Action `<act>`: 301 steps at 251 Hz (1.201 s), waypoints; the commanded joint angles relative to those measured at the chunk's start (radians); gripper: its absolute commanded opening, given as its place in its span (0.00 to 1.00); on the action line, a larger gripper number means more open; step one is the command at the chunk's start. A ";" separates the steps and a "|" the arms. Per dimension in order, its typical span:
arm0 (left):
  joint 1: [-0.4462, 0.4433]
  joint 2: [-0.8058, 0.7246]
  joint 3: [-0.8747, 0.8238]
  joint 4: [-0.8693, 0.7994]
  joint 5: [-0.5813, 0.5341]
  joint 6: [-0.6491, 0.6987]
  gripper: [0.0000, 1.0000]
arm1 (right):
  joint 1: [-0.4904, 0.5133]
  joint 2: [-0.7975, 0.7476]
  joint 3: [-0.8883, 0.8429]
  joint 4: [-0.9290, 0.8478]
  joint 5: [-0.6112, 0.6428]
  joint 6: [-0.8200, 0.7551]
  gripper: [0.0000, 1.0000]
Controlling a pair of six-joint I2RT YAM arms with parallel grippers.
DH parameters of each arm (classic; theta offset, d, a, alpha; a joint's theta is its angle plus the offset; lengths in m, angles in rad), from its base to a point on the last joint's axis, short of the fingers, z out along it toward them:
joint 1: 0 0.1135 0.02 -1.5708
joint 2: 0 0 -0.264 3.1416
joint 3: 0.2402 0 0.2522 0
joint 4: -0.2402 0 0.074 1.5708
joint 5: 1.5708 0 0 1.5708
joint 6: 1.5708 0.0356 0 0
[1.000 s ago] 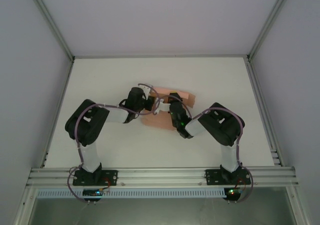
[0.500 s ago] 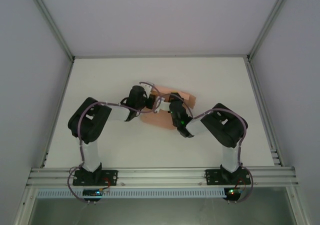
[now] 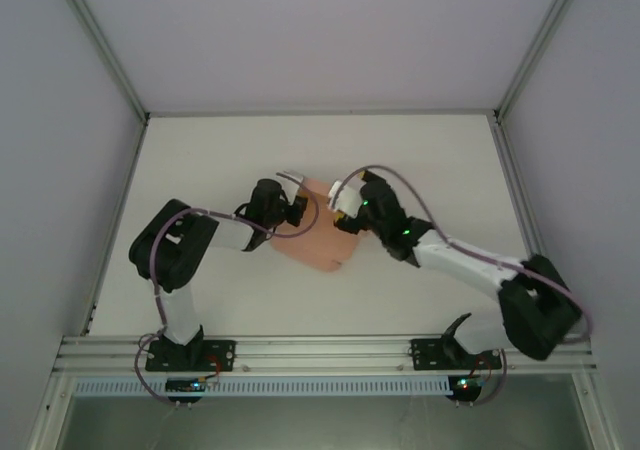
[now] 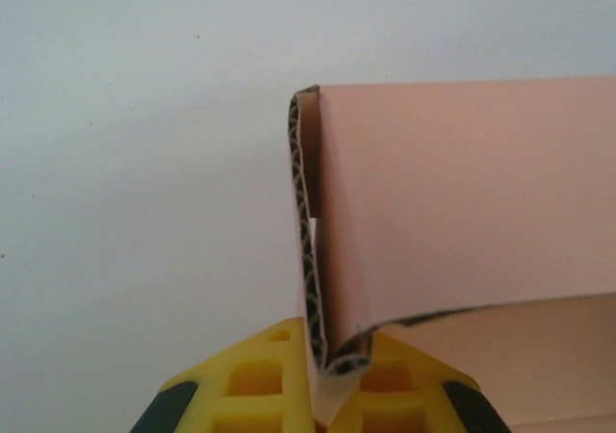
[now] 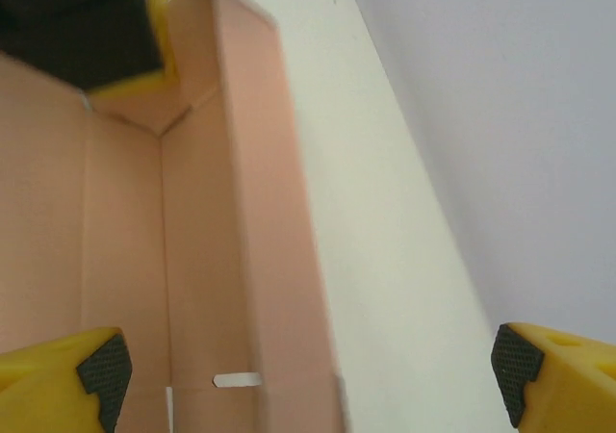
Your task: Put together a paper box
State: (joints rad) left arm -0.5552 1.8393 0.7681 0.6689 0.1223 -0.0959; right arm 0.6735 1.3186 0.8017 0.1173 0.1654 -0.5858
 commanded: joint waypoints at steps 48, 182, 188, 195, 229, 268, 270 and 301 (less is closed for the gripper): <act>-0.014 -0.032 -0.072 0.050 0.104 0.089 0.00 | -0.227 0.071 0.228 -0.351 -0.511 0.586 0.94; -0.041 0.012 -0.047 0.063 0.072 0.080 0.01 | -0.185 0.547 0.538 -0.495 -0.585 0.468 0.59; -0.042 0.015 -0.044 0.063 0.074 0.076 0.01 | -0.184 0.554 0.536 -0.499 -0.582 0.459 0.59; -0.042 0.015 -0.043 0.063 0.076 0.074 0.01 | -0.182 0.561 0.532 -0.499 -0.578 0.458 0.58; -0.042 0.026 -0.032 0.083 0.083 0.057 0.08 | -0.180 0.595 0.523 -0.507 -0.571 0.458 0.54; -0.040 0.040 -0.014 0.121 0.081 0.034 0.21 | -0.180 0.607 0.511 -0.498 -0.567 0.455 0.54; -0.039 0.041 -0.013 0.123 0.080 0.032 0.22 | -0.181 0.606 0.511 -0.499 -0.566 0.455 0.54; -0.034 0.066 0.013 0.154 0.068 0.008 0.25 | -0.183 0.611 0.508 -0.501 -0.576 0.446 0.54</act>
State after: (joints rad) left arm -0.5892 1.8755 0.7395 0.7624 0.1795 -0.0536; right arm 0.4831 1.8618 1.3350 -0.2962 -0.4572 -0.1055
